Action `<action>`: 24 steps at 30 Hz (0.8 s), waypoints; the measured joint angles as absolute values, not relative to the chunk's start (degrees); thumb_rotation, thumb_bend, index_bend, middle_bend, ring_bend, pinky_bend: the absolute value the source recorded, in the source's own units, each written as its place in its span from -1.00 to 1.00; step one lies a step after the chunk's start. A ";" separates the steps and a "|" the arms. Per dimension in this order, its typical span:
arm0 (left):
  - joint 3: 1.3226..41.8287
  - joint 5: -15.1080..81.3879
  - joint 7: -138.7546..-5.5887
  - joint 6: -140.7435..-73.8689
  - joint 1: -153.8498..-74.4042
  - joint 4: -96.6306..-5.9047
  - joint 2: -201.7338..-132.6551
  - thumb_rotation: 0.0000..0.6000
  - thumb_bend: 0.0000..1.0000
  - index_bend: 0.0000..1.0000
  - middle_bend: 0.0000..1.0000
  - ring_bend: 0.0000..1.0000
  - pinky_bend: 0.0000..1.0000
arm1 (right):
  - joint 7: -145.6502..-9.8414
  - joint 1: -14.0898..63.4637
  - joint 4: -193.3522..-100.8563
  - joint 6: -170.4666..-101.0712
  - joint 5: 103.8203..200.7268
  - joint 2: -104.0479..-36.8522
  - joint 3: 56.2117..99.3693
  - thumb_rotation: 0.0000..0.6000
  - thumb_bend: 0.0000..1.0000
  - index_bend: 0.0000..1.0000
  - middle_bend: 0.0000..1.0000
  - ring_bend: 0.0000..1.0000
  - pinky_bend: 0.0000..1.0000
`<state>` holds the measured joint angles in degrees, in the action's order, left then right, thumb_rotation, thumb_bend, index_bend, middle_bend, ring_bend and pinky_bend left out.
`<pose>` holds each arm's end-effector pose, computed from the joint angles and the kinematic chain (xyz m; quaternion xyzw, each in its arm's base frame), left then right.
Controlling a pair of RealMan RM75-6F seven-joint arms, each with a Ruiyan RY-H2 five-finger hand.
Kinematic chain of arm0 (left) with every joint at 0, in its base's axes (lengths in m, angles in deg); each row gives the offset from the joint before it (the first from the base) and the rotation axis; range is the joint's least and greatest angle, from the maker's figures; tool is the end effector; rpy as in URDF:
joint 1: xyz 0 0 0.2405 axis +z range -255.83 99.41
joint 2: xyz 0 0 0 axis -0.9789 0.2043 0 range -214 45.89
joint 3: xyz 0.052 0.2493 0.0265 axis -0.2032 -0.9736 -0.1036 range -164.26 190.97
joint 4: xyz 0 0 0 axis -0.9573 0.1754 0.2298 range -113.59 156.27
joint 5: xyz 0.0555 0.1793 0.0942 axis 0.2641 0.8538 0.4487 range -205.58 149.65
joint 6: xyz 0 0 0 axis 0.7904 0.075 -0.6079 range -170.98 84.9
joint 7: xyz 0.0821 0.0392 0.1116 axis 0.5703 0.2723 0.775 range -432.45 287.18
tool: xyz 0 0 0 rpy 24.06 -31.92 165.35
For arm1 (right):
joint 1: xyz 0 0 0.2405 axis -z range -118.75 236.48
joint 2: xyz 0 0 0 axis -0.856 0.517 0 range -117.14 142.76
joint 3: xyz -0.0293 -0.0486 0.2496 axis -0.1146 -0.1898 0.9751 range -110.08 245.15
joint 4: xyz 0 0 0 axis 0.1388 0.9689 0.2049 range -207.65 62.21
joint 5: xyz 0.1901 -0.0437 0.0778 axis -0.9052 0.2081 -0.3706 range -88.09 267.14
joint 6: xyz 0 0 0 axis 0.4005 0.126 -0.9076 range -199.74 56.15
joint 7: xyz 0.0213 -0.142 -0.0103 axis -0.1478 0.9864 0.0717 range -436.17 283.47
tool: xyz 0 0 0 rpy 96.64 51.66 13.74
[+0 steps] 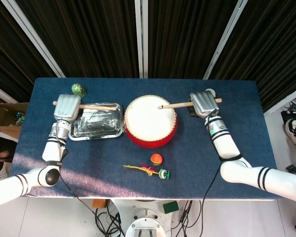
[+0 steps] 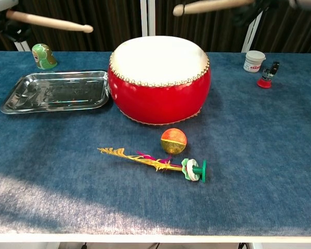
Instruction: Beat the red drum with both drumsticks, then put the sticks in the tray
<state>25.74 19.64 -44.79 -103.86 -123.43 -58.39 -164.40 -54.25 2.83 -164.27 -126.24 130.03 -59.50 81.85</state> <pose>-0.1941 0.4036 0.0745 -0.6611 -0.3455 -0.3171 0.5857 -0.1030 -0.4160 0.0876 0.6870 -0.3876 0.3814 0.4820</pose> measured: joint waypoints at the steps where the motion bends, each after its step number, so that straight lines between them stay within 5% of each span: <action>1: 25.41 19.25 -45.68 -102.98 -123.01 -56.10 -165.09 1.00 0.09 1.00 1.00 1.00 1.00 | -55.04 3.62 -165.86 -126.97 130.78 -57.86 82.24 1.00 0.09 1.00 1.00 1.00 1.00; 11: 23.93 17.27 -52.00 -93.11 -121.34 -37.37 -173.34 1.00 0.00 0.82 0.94 0.93 1.00 | -59.02 10.16 -174.78 -130.37 134.35 -48.66 83.24 1.00 0.09 1.00 1.00 1.00 1.00; 14: 23.88 16.99 -52.42 -90.82 -121.39 -34.21 -175.29 1.00 -0.13 0.57 0.70 0.69 0.96 | -59.16 10.63 -174.64 -130.07 134.50 -48.74 82.86 1.00 0.09 1.00 1.00 1.00 1.00; 18: 23.58 16.66 -51.79 -88.63 -121.44 -31.64 -176.65 1.00 -0.39 0.01 0.18 0.16 0.56 | -59.27 10.97 -174.01 -129.58 134.46 -49.08 82.51 1.00 0.09 1.00 1.00 1.00 1.00; 24: 23.95 16.28 -51.73 -87.33 -121.06 -30.96 -177.40 1.00 -0.69 -0.50 -0.35 -0.32 0.05 | -59.36 11.02 -172.84 -128.60 134.40 -50.11 82.28 1.00 0.09 1.00 1.00 1.00 1.00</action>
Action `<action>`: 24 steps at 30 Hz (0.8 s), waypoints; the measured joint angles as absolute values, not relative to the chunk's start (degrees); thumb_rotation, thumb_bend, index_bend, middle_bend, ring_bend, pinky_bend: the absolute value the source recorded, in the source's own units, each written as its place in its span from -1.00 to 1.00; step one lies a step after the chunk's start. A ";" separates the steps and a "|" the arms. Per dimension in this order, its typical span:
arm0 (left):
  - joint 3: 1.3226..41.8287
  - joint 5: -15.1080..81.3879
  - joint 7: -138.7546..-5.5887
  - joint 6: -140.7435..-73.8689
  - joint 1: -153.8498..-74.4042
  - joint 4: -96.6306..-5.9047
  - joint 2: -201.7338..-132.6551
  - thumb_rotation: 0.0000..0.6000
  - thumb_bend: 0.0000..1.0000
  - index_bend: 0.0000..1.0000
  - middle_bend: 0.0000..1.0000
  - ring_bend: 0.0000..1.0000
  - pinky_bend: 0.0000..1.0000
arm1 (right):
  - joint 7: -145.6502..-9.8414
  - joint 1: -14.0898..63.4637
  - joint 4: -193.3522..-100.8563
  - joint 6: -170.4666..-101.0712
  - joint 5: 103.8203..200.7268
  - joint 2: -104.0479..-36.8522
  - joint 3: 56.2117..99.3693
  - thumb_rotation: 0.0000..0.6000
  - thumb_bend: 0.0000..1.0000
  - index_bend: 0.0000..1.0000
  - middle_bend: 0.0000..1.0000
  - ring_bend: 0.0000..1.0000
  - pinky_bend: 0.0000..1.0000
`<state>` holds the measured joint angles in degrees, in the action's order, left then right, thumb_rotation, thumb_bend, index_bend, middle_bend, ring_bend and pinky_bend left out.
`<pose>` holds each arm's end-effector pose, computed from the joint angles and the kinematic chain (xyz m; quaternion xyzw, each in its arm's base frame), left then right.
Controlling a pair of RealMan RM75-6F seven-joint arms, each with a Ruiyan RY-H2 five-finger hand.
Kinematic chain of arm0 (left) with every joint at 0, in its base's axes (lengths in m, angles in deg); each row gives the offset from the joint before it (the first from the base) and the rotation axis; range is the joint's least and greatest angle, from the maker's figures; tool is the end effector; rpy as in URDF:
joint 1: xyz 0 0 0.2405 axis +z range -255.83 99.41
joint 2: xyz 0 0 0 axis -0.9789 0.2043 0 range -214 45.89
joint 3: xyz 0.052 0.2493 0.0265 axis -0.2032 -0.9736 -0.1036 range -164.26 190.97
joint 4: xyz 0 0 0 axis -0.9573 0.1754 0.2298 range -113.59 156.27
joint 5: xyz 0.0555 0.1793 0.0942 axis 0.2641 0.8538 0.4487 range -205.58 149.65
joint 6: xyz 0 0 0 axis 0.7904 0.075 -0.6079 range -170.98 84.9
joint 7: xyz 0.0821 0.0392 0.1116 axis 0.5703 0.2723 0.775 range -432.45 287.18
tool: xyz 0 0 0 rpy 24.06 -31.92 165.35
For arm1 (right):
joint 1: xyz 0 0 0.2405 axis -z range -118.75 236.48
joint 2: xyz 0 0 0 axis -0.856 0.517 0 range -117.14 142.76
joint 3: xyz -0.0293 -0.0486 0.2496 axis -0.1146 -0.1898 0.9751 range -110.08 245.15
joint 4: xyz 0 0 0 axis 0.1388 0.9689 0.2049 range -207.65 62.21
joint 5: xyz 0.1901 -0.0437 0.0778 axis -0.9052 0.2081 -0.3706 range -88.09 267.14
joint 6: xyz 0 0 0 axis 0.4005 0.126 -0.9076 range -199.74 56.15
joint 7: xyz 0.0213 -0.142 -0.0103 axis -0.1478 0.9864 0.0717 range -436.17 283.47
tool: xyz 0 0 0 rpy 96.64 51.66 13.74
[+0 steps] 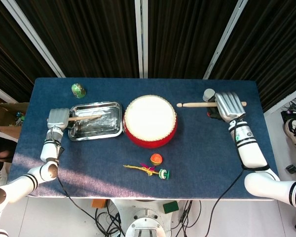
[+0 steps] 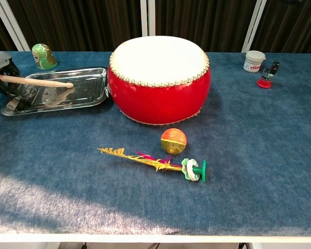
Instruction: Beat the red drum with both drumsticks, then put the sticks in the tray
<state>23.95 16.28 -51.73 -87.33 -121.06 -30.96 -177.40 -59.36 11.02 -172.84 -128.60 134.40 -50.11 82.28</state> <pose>-0.2889 0.4131 0.0241 -0.6443 -0.4385 -0.2115 0.5898 -0.1372 -0.3877 0.1338 0.6572 -0.4087 0.3923 0.4971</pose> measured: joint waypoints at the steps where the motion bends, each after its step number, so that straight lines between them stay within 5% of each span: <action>1: 24.02 16.48 -51.75 -87.54 -120.92 -31.27 -177.33 1.00 -0.73 -0.56 -0.42 -0.40 -0.06 | -59.33 10.96 -172.67 -128.43 134.38 -50.30 82.25 1.00 0.08 1.00 1.00 1.00 1.00; 6: 24.47 16.65 -52.08 -88.10 -120.28 -34.54 -175.85 1.00 -0.82 -0.78 -0.68 -0.69 -0.43 | -58.96 10.53 -171.47 -127.29 134.22 -51.75 81.90 1.00 0.08 1.00 1.00 1.00 1.00; 24: 25.73 26.63 -53.97 -103.16 -114.63 -59.09 -161.98 1.00 -0.82 -0.62 -0.57 -0.55 -0.37 | -60.46 10.30 -169.40 -125.41 136.65 -55.50 81.32 1.00 0.08 1.00 1.00 1.00 1.00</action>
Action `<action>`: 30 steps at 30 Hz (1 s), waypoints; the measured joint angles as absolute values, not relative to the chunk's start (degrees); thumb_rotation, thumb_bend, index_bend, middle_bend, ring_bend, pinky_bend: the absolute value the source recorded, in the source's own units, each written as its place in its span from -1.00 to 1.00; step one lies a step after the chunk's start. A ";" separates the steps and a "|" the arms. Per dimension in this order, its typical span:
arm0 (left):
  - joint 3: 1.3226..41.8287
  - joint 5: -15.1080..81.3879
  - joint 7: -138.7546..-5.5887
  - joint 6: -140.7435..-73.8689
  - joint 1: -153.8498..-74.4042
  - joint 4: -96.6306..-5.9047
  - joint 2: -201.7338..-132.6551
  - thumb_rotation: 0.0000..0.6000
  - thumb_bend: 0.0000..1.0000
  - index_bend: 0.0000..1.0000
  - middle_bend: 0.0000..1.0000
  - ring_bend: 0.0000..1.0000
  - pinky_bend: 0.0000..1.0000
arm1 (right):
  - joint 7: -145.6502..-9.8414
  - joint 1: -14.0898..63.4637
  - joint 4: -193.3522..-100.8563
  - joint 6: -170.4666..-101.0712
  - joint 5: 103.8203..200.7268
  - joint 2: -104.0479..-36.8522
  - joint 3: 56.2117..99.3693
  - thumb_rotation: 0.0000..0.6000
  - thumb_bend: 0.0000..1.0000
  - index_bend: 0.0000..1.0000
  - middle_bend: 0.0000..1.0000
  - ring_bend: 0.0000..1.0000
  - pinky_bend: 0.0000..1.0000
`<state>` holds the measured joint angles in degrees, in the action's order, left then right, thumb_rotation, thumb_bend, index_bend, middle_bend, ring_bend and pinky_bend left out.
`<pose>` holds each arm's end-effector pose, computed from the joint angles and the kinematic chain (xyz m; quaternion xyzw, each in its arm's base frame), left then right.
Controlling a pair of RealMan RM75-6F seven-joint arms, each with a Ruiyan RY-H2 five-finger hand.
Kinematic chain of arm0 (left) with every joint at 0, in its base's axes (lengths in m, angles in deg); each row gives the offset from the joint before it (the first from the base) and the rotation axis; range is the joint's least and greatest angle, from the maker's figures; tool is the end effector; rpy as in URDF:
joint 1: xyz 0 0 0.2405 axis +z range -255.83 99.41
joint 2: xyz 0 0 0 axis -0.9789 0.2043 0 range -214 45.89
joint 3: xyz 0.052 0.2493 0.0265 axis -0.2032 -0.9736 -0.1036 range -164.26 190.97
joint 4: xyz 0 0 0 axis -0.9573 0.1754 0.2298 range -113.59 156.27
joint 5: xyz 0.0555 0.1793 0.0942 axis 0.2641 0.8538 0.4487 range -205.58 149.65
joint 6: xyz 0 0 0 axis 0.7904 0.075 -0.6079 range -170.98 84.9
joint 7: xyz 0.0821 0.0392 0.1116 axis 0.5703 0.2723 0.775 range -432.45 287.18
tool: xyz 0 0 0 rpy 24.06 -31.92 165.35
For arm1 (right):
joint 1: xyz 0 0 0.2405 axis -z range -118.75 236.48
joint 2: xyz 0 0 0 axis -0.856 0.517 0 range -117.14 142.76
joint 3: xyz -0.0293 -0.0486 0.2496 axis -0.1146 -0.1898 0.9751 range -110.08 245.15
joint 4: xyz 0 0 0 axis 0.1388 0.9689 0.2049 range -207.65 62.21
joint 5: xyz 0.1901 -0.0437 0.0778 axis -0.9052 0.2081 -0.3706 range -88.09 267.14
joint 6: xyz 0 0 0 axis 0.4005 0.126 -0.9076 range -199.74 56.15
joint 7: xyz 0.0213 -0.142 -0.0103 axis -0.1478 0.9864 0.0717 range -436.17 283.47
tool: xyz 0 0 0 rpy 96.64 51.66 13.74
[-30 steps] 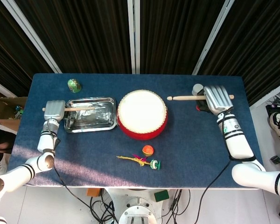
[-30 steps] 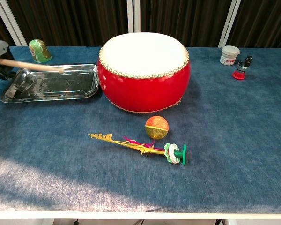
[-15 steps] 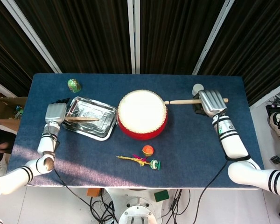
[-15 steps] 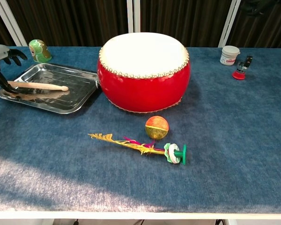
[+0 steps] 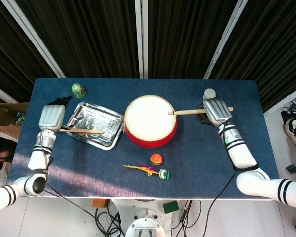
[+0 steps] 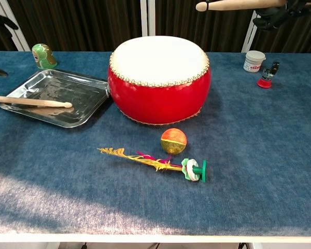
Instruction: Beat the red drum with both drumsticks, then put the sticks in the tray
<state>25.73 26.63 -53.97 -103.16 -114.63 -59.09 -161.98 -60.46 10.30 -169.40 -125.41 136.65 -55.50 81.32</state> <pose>-0.2417 0.3726 0.0862 -0.6377 -0.3918 -0.3271 0.5769 -0.1354 -0.3871 0.0971 0.6806 -0.4223 0.3835 0.4599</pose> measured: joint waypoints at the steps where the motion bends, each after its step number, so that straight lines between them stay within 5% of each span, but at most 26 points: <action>1: 25.70 27.89 -54.17 -104.39 -114.22 -60.70 -161.15 1.00 -0.82 -0.60 -0.55 -0.55 -0.36 | -60.61 10.38 -169.42 -125.40 136.88 -55.54 81.29 1.00 0.08 1.00 1.00 1.00 1.00; 19: 25.57 48.32 -61.80 -110.33 -113.74 -79.29 -154.93 1.00 -0.82 -0.51 -0.50 -0.51 -0.22 | -67.42 10.68 -167.76 -123.66 144.02 -64.66 80.97 1.00 0.08 1.00 1.00 1.00 1.00; 30: 25.99 53.32 -65.28 -108.38 -117.09 -80.10 -156.62 1.00 -0.82 -0.47 -0.50 -0.51 -0.22 | -77.13 9.60 -160.80 -125.30 153.36 -75.39 82.72 1.00 0.08 1.00 1.00 1.00 1.00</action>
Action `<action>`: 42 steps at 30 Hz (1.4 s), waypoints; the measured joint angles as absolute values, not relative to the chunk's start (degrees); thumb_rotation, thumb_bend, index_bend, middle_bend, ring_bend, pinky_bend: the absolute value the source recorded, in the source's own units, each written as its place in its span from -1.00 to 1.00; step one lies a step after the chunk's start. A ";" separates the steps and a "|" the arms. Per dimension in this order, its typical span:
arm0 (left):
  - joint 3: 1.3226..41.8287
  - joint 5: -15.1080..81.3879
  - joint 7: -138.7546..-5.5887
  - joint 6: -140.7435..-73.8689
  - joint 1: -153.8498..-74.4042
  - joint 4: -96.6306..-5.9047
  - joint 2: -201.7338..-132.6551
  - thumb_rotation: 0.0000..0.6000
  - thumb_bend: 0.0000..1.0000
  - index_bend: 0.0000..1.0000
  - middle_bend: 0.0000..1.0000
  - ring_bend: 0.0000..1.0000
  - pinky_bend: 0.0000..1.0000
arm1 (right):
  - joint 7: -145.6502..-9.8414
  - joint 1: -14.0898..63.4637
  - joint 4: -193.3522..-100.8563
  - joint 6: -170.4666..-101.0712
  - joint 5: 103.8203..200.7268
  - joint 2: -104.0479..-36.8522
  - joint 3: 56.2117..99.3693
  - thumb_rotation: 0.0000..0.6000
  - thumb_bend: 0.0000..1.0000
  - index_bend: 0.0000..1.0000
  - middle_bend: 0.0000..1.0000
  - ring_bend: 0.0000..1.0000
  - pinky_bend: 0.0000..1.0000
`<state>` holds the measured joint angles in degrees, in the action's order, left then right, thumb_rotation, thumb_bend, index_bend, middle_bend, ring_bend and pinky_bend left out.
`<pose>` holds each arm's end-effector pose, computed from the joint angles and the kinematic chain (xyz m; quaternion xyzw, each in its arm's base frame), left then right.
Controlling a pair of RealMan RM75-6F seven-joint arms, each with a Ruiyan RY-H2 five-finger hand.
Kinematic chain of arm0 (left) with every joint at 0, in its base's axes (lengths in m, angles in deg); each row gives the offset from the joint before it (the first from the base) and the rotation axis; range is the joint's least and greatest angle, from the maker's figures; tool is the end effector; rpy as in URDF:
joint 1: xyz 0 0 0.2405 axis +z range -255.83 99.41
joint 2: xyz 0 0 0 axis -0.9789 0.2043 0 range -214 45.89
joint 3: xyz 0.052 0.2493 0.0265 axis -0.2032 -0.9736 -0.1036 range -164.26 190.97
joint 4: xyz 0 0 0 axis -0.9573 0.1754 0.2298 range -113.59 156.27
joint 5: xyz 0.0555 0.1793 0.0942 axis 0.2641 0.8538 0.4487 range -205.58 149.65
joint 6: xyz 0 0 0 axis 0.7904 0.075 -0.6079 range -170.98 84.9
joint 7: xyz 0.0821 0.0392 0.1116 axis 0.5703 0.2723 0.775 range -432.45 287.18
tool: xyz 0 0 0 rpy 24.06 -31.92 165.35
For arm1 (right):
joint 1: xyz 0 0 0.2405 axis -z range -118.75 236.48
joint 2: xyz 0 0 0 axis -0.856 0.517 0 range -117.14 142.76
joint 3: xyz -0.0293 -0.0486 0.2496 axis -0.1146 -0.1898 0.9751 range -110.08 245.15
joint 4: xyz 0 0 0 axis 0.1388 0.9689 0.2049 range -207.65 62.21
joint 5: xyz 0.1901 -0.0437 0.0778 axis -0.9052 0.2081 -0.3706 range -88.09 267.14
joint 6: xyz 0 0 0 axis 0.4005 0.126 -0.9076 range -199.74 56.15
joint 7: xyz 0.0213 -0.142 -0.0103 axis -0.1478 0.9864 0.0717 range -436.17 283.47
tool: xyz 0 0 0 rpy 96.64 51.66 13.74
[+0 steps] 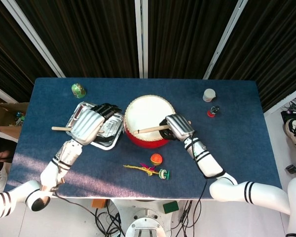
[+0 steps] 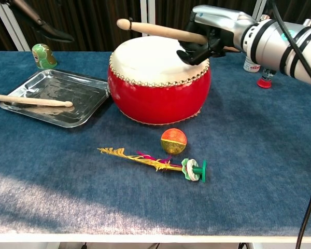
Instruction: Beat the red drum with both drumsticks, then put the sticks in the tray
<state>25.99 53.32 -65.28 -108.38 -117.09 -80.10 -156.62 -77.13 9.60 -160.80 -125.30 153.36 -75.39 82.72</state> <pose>-0.1033 0.3208 0.0839 -0.7132 -0.3047 -0.5175 0.3616 -0.0776 -0.3618 -0.0057 0.6777 -0.4704 0.4875 0.2860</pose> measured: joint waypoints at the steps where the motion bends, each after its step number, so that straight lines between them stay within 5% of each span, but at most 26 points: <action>1: 25.85 53.50 -65.40 -108.17 -117.30 -79.86 -157.01 1.00 -0.82 -0.45 -0.48 -0.49 -0.20 | -78.09 9.57 -160.41 -125.46 154.02 -75.89 82.92 1.00 0.08 1.00 1.00 1.00 1.00; 14: 25.54 59.13 -72.84 -112.22 -118.09 -75.12 -163.26 1.00 -0.80 -0.22 -0.20 -0.12 0.14 | -82.50 9.14 -157.25 -125.66 156.61 -79.87 84.55 1.00 0.08 1.00 1.00 1.00 1.00; 42: 26.67 58.70 -69.98 -110.62 -122.43 -71.16 -168.68 1.00 -0.49 -0.07 -0.03 0.00 0.28 | -81.97 7.94 -156.25 -124.74 154.70 -83.34 86.62 1.00 0.08 1.00 1.00 1.00 1.00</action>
<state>26.67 58.70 -69.98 -110.62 -122.43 -71.16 -168.68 -81.97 7.94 -156.25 -124.74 154.70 -83.34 86.62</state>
